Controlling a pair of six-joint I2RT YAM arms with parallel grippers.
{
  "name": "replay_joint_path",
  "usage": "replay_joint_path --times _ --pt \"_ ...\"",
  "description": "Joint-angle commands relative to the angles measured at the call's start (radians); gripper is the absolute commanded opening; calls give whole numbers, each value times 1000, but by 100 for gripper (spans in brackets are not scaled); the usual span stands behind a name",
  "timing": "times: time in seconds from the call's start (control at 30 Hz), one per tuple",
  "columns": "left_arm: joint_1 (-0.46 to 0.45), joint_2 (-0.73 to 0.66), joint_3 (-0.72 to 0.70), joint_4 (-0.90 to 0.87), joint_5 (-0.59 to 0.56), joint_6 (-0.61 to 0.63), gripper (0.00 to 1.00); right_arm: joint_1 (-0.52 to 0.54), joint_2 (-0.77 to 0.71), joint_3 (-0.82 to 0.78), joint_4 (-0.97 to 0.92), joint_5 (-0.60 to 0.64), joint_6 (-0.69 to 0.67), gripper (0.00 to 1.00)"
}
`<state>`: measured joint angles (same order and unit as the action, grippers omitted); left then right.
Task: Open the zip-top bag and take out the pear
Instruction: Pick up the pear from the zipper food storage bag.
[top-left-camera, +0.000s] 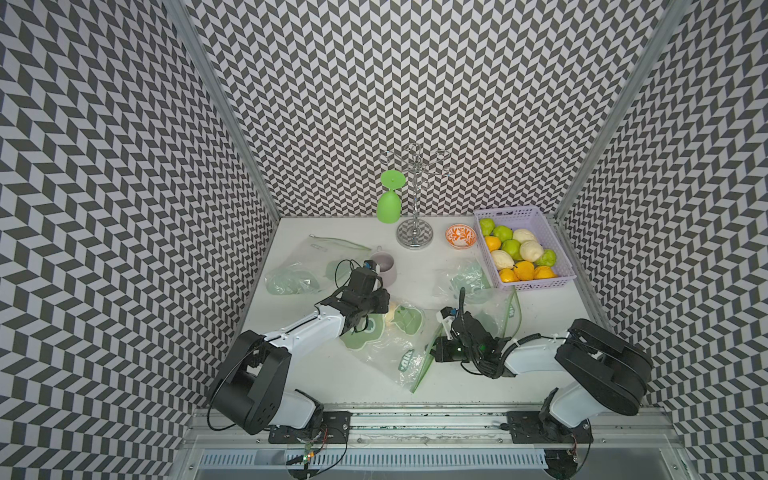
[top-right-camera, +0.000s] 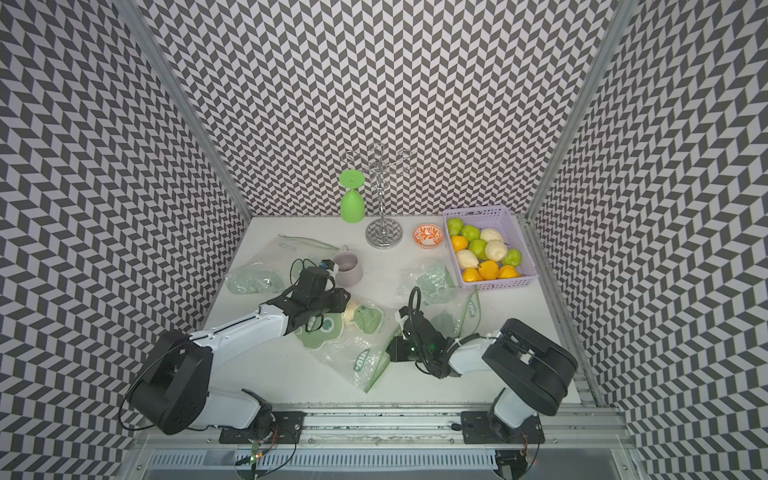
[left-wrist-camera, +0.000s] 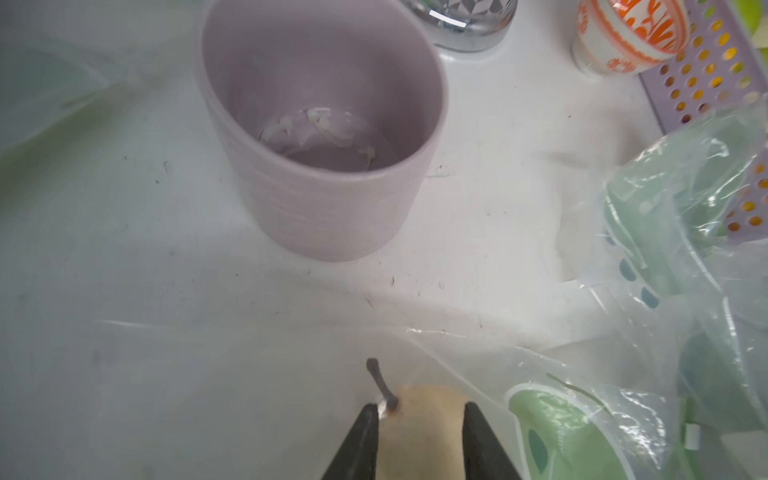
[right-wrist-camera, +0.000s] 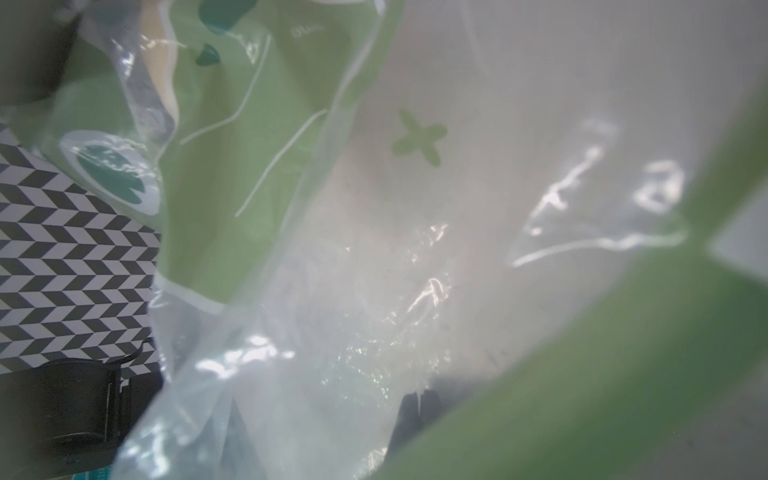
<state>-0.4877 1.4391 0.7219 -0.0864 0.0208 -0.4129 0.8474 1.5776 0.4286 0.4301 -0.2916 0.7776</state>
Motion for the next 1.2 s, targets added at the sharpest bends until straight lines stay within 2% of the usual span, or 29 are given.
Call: replay_joint_path --times 0.0,0.23,0.33,0.47,0.7,0.97,1.17 --pt "7 41 -46 65 -17 13 35 2 -28 -23 86 -65 -6 2" --pt "-2 92 -99 130 37 1 31 27 -106 12 51 -83 21 20" --pt "-10 77 -122 152 68 -20 30 31 -115 15 84 -129 48 29" --pt "-14 37 -162 186 86 -52 30 52 -114 11 124 -165 65 45" --pt "-33 9 -214 241 115 -103 30 82 -57 9 205 -188 98 60" --pt "-100 -9 -270 307 129 -161 27 88 -11 47 238 -167 108 73" --pt "-160 17 -306 379 160 -204 27 90 41 77 241 -150 109 76"
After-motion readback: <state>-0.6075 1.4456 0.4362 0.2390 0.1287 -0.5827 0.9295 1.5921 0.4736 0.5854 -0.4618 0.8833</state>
